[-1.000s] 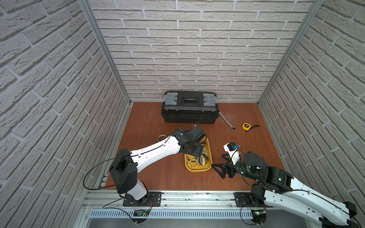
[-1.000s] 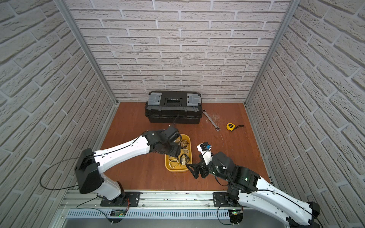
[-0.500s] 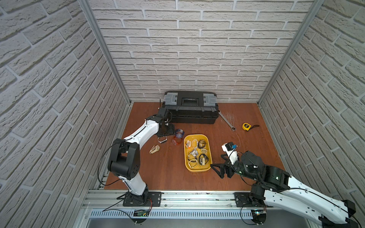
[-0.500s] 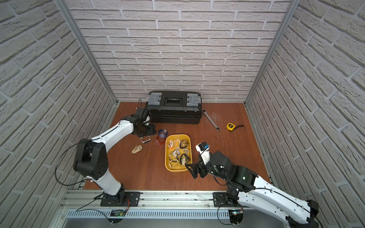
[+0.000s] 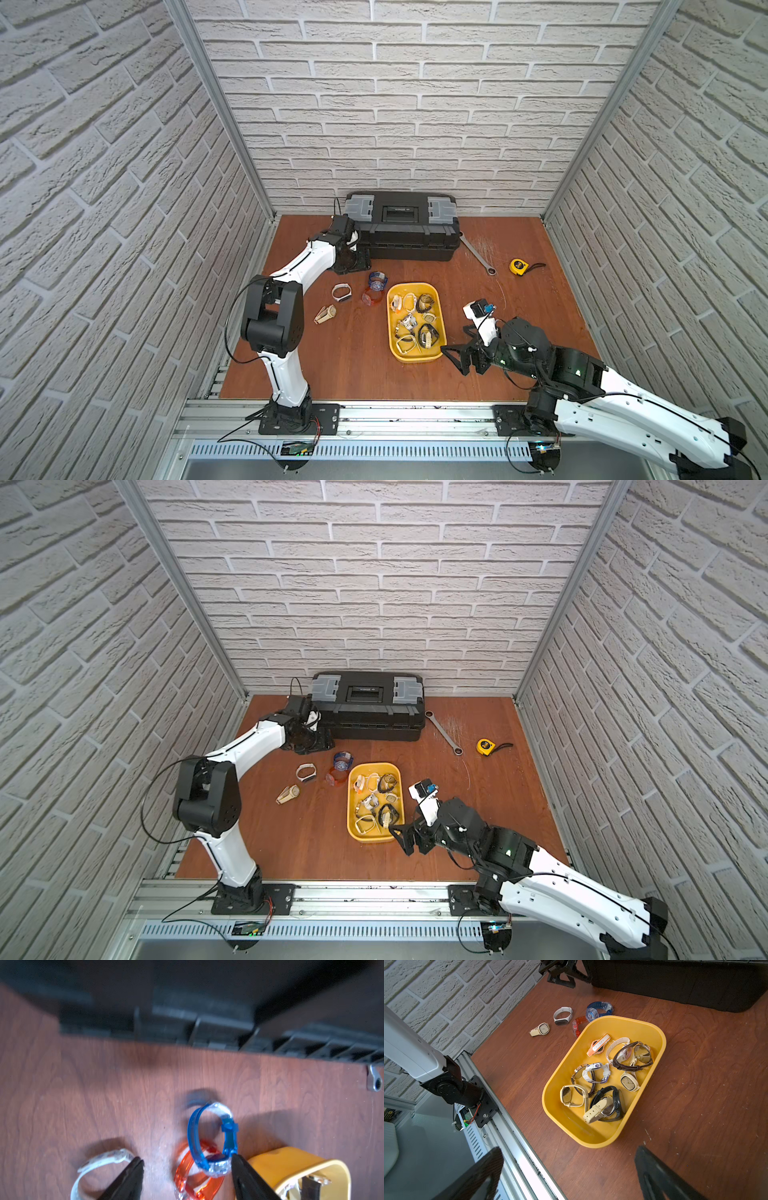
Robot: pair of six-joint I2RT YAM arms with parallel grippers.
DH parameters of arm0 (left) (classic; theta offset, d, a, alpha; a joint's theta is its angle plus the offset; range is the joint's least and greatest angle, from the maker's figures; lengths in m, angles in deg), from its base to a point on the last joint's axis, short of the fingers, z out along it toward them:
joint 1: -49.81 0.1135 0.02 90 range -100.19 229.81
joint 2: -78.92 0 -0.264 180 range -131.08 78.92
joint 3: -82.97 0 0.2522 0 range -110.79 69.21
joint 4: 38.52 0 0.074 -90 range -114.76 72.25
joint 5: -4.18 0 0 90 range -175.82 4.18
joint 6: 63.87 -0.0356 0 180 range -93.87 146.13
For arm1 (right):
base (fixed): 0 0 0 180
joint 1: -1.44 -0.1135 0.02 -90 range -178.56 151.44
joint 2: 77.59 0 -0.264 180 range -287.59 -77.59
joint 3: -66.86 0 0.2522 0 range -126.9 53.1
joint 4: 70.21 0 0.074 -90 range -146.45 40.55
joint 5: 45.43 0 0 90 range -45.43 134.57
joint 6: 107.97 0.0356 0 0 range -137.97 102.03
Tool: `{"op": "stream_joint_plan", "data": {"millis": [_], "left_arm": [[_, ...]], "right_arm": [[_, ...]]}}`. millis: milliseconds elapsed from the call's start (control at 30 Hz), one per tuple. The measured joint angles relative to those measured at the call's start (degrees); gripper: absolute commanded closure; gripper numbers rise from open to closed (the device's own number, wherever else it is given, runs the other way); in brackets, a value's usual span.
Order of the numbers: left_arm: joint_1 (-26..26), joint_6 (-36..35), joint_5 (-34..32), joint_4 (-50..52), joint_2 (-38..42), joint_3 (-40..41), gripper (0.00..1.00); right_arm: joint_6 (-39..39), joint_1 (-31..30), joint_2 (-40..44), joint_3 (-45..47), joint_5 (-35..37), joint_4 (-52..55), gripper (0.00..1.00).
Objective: Put the watch into the storage box
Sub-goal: Pick up the watch at the center of the board.
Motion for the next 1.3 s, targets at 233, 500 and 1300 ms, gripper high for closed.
{"op": "stream_joint_plan", "data": {"millis": [233,500,1300], "left_arm": [[-0.6,-1.0,-0.7,3.1,-8.7,-6.3,0.35],[-2.3,-1.5,-1.8,3.8,-11.3,-9.4,0.43],[-8.6,1.2,-5.7,-3.2,-0.7,5.4,0.47]], "right_arm": [[0.0,0.0,1.1,0.0,0.2,0.0,0.0],[0.0,0.0,1.6,0.1,0.5,0.1,0.0],[0.0,0.0,1.8,0.4,1.3,0.2,0.0]]}}
